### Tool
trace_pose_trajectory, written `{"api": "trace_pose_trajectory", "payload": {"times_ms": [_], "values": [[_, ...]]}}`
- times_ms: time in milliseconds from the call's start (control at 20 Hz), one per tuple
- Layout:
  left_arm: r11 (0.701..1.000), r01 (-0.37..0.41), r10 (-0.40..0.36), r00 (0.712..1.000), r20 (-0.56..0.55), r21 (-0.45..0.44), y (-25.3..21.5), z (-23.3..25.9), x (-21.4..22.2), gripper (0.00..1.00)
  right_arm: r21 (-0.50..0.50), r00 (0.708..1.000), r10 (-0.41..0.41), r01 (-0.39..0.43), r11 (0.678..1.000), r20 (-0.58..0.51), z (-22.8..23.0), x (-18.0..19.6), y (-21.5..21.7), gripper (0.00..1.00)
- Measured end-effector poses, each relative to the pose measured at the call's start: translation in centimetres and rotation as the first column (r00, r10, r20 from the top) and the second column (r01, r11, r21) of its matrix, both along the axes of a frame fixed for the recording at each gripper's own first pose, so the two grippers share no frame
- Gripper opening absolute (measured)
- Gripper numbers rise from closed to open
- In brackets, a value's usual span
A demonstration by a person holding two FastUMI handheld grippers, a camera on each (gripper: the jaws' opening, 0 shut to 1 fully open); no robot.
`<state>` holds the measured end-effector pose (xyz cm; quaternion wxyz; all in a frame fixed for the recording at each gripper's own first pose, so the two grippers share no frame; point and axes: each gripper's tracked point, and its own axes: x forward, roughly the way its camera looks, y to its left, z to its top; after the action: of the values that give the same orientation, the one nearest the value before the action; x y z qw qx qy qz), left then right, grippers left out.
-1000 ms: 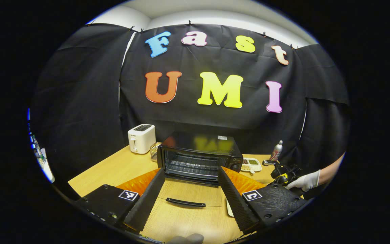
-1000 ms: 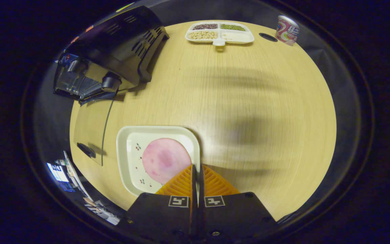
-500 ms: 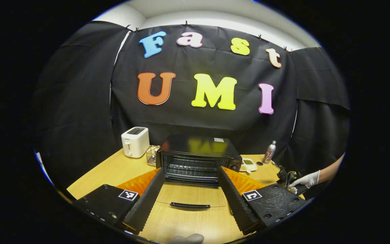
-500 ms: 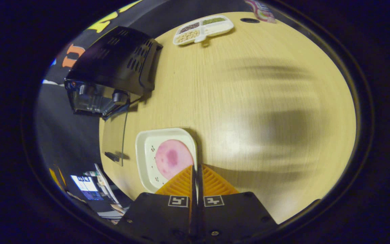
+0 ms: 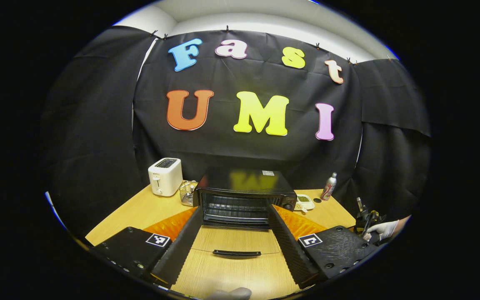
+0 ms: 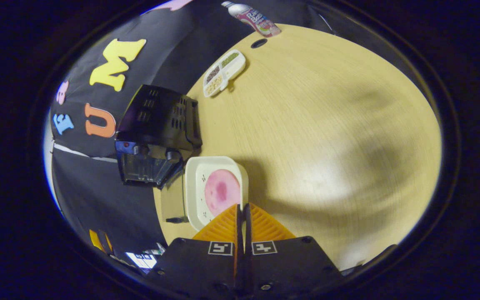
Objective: Open the electric oven with the left hand, put the food in, and close the electric oven.
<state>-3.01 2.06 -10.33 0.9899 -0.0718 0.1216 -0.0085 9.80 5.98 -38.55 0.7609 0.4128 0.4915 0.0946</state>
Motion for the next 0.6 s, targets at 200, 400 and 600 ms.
{"api": "trace_pose_trajectory", "payload": {"times_ms": [200,400,600], "values": [[0.999,-0.018,0.019,1.0,-0.002,0.029,1.6,0.5,0.2,0.96,0.032,0.993,-0.1,0.098,0.995,0.062,4.1,-1.0,3.7,0.0],[0.997,-0.053,0.053,0.999,0.001,0.056,4.4,1.4,0.4,0.96,0.067,0.974,-0.213,0.208,0.976,0.079,6.2,-1.7,8.9,0.04],[0.995,-0.069,0.07,0.997,-0.016,0.076,7.4,1.5,0.1,0.96,0.149,0.937,-0.346,0.335,0.93,0.05,7.1,-1.3,15.1,0.04]]}}
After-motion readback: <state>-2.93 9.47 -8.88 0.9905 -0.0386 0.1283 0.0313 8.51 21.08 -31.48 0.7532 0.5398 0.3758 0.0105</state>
